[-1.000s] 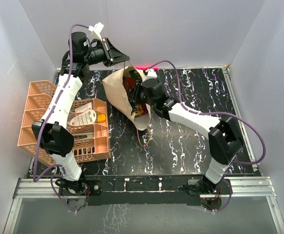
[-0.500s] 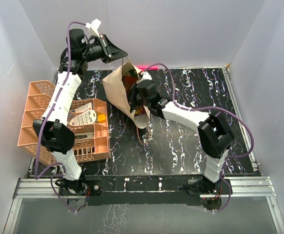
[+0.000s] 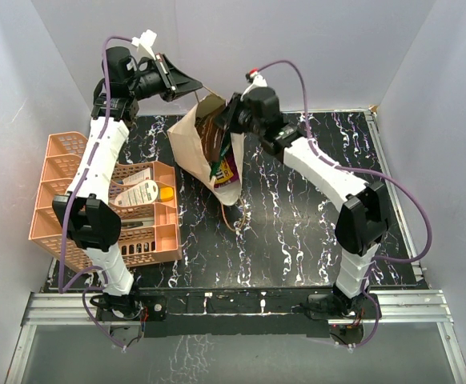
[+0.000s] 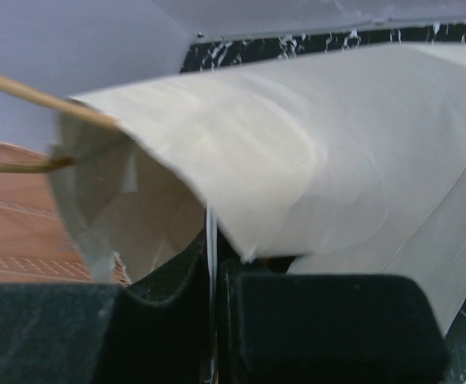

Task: Take the snacks out of the paper bag
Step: Take out the snack from the paper bag, then place the snack at the center of the board.

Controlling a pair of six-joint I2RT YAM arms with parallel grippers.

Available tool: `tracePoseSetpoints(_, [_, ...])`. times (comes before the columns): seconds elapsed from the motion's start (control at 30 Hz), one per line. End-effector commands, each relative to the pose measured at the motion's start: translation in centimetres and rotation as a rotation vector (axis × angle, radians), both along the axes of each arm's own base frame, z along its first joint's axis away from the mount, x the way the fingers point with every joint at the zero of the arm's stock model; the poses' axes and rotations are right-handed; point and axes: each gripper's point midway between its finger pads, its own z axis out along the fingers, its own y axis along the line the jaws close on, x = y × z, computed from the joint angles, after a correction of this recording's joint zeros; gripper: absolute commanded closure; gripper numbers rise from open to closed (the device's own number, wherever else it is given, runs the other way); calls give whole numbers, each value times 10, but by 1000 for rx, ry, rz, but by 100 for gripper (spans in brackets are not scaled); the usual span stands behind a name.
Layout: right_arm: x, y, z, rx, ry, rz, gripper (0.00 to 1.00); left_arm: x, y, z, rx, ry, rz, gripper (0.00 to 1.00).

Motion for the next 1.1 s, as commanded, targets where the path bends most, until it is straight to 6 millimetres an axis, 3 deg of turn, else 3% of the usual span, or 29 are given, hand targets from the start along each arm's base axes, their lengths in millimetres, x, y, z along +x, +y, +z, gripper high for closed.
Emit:
tracePoseSetpoints(0.0, [-9,-2,99,114,-175,73,93,6,41,76,-122,-133,96,100])
tracePoseSetpoints(0.17, [-19,4,143,172,-193,144,93,19,44,79,-176,-103,111,100])
tracePoseSetpoints(0.3, [-40,-3,185,237,-249,172,93,27,49,70,-175,-72,149,100])
tracePoseSetpoints(0.6, [-92,-72,245,300,-320,61,93,36,55,49,-163,-16,197,100])
tracePoseSetpoints(0.67, [-101,-90,246,291,-319,0,93,36,55,49,-167,-15,203,100])
tracePoseSetpoints(0.77, [-108,-122,229,247,-297,-128,93,34,55,49,-165,-19,201,100])
tracePoseSetpoints(0.83, [-107,-144,197,199,-249,-233,93,34,55,49,-158,-21,201,100])
tracePoseSetpoints(1.07, [-106,-215,121,45,-183,-577,93,34,56,49,-156,-21,203,100])
